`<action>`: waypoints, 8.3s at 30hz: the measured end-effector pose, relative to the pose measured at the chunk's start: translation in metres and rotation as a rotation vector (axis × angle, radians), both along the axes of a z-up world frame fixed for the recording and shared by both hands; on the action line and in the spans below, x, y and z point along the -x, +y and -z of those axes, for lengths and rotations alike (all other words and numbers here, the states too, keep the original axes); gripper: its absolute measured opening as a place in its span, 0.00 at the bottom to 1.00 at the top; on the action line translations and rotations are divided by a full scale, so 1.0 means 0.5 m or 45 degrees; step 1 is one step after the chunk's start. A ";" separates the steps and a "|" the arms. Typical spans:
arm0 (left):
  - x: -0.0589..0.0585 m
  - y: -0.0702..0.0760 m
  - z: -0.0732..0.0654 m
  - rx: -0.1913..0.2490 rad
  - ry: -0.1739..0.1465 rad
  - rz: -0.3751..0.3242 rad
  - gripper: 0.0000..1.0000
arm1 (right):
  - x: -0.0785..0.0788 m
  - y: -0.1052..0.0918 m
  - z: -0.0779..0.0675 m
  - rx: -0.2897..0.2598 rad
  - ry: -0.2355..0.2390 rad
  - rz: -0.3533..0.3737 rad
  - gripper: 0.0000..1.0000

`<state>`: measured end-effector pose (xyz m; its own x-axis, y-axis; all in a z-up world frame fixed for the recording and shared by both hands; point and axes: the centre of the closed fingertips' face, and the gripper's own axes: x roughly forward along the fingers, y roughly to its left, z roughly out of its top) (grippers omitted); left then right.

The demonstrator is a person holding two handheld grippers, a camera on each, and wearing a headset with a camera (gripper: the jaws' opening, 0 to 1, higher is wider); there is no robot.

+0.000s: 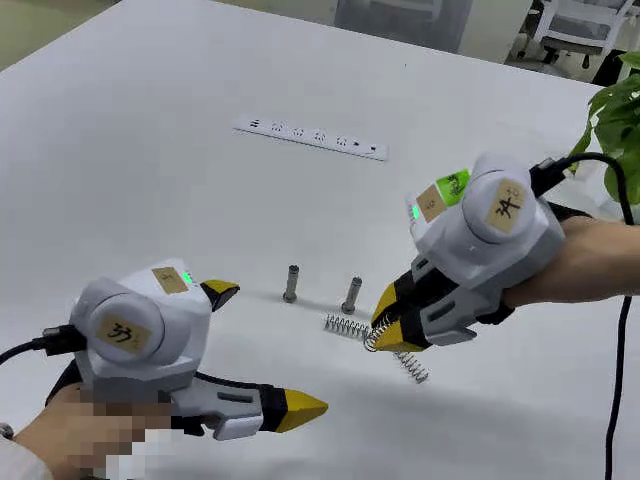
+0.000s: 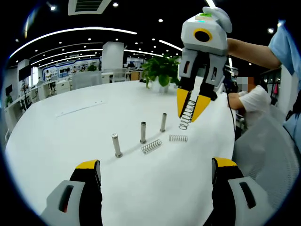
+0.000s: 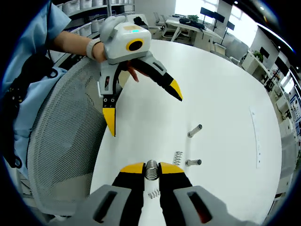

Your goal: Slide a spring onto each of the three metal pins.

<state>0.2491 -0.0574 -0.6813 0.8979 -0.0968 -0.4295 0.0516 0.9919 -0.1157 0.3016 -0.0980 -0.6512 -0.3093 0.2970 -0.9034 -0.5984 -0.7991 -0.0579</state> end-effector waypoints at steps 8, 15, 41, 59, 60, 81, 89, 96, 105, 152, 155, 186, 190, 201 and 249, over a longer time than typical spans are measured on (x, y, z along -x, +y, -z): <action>0.002 -0.003 0.006 -0.004 0.010 0.012 1.00 | -0.006 0.127 -0.038 -0.043 -0.072 -0.085 0.12; 0.004 -0.003 0.012 -0.005 0.022 0.026 1.00 | -0.012 0.184 -0.041 -0.011 -0.162 -0.177 0.12; 0.010 0.003 0.014 0.046 0.020 -0.020 0.98 | 0.013 0.222 0.045 0.120 -0.249 -0.357 0.12; 0.011 0.000 0.018 0.060 0.031 -0.013 0.97 | 0.004 0.226 0.063 0.123 -0.261 -0.358 0.12; 0.011 0.000 0.019 0.063 0.033 -0.012 0.97 | 0.005 0.226 0.063 0.124 -0.261 -0.359 0.12; 0.013 -0.001 0.028 0.078 0.049 -0.001 0.96 | 0.005 0.224 0.091 0.126 -0.295 -0.366 0.12; 0.014 -0.004 0.032 0.083 0.059 0.009 0.96 | 0.007 0.226 0.114 0.124 -0.303 -0.361 0.12; 0.014 -0.009 0.035 0.084 0.069 0.022 0.96 | 0.005 0.226 0.133 0.138 -0.312 -0.363 0.13; 0.015 -0.010 0.037 0.088 0.075 0.024 0.96 | 0.003 0.231 0.159 0.134 -0.316 -0.348 0.13; 0.012 0.000 0.029 0.101 0.048 -0.012 0.97 | -0.004 0.181 0.107 -0.137 0.034 -0.013 0.93; 0.012 0.000 0.030 0.101 0.052 -0.010 0.97 | -0.016 0.168 0.107 -0.146 0.045 0.030 0.99; -0.007 0.023 0.013 0.053 0.083 0.085 0.97 | -0.113 -0.022 0.035 -0.466 0.295 0.690 0.99; -0.009 0.029 0.012 0.046 0.093 0.096 0.97 | -0.122 -0.065 0.048 -0.459 0.307 0.764 0.99; -0.008 0.031 0.018 0.028 0.118 0.110 0.96 | -0.139 -0.153 0.071 -0.449 0.322 0.900 0.99; -0.164 -0.029 0.094 -0.221 0.360 0.373 0.43 | -0.118 -0.245 0.105 -0.432 0.424 1.095 0.97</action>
<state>0.3309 -0.0718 -0.7282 0.6882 -0.2345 -0.6865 0.3235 0.9462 0.0011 0.3605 -0.2205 -0.7038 -0.0894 0.7678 -0.6344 -0.9958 -0.0552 0.0735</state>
